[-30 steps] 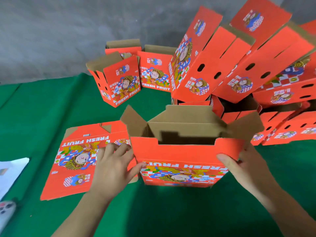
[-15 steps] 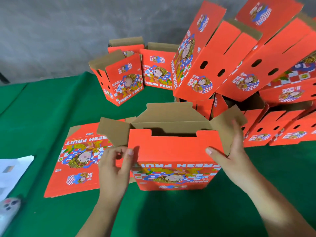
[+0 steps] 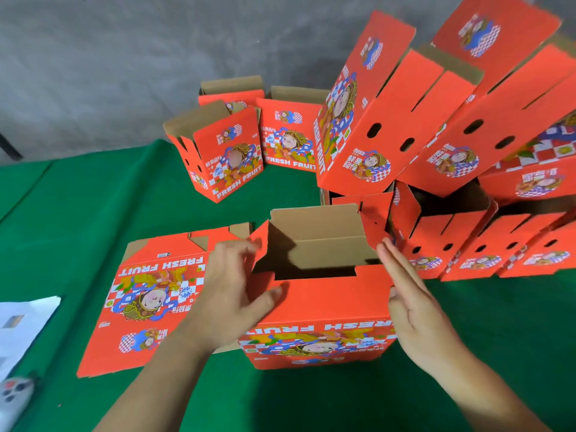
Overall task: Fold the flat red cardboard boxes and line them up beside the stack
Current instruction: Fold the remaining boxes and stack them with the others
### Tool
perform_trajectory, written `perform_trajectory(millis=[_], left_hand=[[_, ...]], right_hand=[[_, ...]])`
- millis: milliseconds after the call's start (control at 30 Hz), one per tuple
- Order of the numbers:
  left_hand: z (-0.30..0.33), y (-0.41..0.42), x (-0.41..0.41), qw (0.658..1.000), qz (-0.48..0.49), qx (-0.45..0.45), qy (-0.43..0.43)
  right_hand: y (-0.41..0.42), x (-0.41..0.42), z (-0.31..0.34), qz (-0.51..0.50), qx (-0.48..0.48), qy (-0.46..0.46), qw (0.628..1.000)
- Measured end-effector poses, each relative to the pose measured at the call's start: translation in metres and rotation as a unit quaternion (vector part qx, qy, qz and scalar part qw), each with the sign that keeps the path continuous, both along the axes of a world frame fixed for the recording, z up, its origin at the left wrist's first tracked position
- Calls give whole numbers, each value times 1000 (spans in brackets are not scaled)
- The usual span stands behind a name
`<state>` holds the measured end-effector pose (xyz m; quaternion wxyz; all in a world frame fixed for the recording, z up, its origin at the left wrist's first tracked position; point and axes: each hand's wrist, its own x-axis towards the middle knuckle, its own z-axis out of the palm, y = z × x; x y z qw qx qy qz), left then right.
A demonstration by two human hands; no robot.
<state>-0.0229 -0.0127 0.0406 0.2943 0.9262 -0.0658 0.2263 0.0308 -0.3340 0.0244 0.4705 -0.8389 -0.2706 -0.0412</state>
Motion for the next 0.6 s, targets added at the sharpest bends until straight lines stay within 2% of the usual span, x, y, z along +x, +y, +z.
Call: perform_trajectory(millis=[133,233,300,367,433,467,500,600], left_hand=[[16,-5,16,998,-28,23,55],[23,-9,26,988,-76,-104,87],[29,-5,35,983,-64,-142,96],[32,-1,43,987,-21,-63,145],[28,-2,49,971,36,127,197],[23,-5,50,963,47,178,195],[19,-6,52,969,50,174,170],[18,-4,48,998,18,11,58]], right_hand=[[1,5,1,0,4,0,1000],[0,9,2,10,2,3,1000],[-1,9,2,19,8,4,1000],[-2,8,0,31,7,-7,999],[-3,6,-2,38,0,7,999],[-5,6,-1,39,-17,15,999],[-8,7,2,38,-42,20,998],[-7,10,19,34,-60,80,994]])
